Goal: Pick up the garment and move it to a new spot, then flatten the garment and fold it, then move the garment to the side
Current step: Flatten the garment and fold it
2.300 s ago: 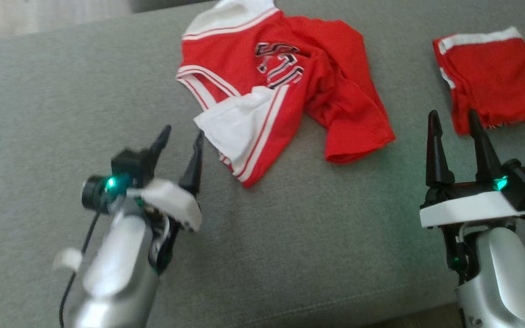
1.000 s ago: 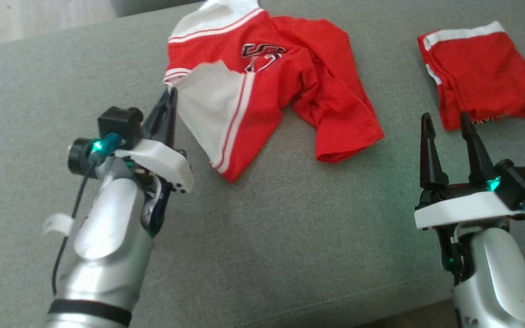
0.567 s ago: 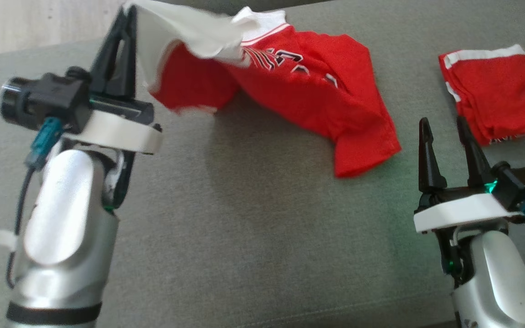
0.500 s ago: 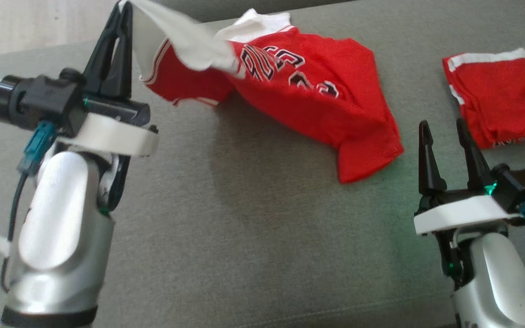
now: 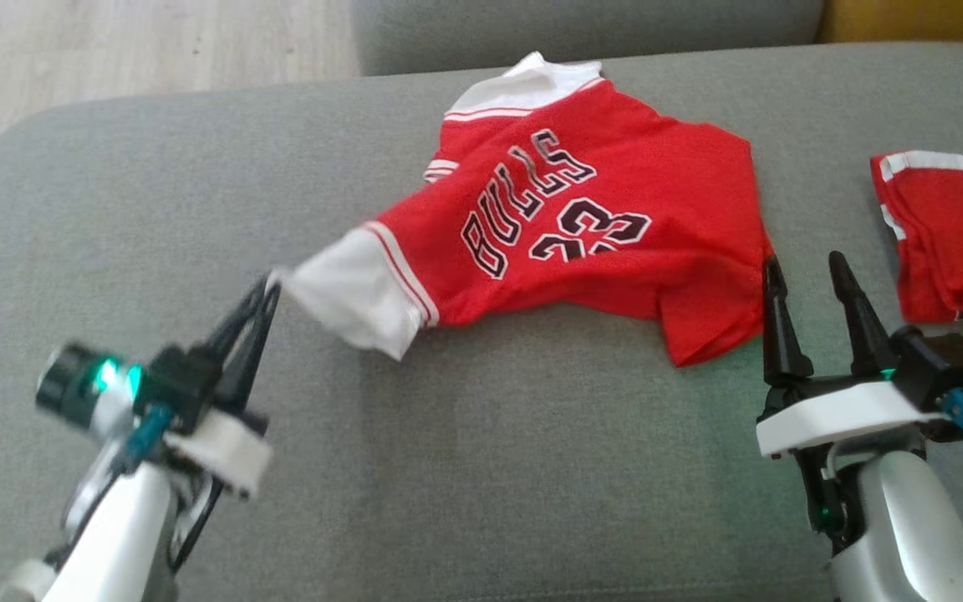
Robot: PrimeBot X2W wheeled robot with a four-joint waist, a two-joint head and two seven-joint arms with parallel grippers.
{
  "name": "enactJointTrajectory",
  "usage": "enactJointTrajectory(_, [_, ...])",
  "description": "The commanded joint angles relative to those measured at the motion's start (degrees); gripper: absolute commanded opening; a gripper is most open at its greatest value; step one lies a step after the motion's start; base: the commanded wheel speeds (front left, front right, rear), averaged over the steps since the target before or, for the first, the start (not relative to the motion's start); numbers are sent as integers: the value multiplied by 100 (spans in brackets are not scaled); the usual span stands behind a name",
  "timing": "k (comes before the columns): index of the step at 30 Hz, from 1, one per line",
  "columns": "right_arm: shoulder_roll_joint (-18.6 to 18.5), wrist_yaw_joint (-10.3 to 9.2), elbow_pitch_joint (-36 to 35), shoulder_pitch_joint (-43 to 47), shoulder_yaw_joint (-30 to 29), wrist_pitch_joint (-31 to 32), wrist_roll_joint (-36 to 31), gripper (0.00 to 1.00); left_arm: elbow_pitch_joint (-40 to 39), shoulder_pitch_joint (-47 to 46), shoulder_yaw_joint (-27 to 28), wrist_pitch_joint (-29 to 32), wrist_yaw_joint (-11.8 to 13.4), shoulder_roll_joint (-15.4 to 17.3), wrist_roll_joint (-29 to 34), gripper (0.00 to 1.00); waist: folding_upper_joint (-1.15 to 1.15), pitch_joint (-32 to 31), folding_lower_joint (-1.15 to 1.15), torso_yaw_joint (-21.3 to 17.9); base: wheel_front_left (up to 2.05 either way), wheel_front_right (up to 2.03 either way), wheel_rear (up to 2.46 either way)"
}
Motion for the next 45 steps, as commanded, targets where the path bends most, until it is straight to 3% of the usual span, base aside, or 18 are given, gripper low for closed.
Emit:
enactJointTrajectory(1, [-5, -5, -143, -15, 157, 28, -5, 100, 2, -125, 237, -30, 49, 214, 6, 0, 0, -42, 1, 42, 0, 0, 0])
enactJointTrajectory(7, [-5, -5, -138, 31, 186, 70, -21, 100, 737, 256, 338, -30, 322, 125, -102, 0, 0, -95, 1, 51, 0, 0, 0])
enactJointTrajectory(8, [-5, -5, -139, 47, 198, 74, -16, 100, 857, 284, 352, -30, 373, 91, -120, 14, 0, -105, 1, 48, 0, 0, 0])
enactJointTrajectory(9, [-5, -5, -145, 61, 213, 79, -8, 100, 925, 285, 401, -30, 430, 48, -169, 54, 0, -107, 1, 43, 0, 0, 0])
enactJointTrajectory(10, [-5, -5, -151, 73, 224, 82, -3, 100, 973, 282, 452, -30, 485, 0, -221, 100, 0, -112, 1, 41, 0, 0, 0])
enactJointTrajectory(18, [-5, -5, -213, 176, 237, 100, 42, 100, 405, 312, 963, -30, 860, -559, -739, 100, 0, -179, 1, 35, 0, 0, 0])
enactJointTrajectory(27, [-5, -5, -239, 336, 229, 109, 181, 100, -636, 618, 1361, -30, 710, -1214, -1019, 100, 0, -211, 1, -14, 0, 0, 0])
enactJointTrajectory(37, [-5, -5, 155, 310, -3, 452, 164, 100, -613, 724, 1292, -30, 531, -1369, -935, 100, 0, -160, 1, 6, 0, 0, 0])
enactJointTrajectory(45, [-5, -5, 1097, -329, -77, 584, 774, 100, -490, 638, 1201, -30, 456, -1389, -937, 100, 0, 1, 1, 83, 0, 0, 0])
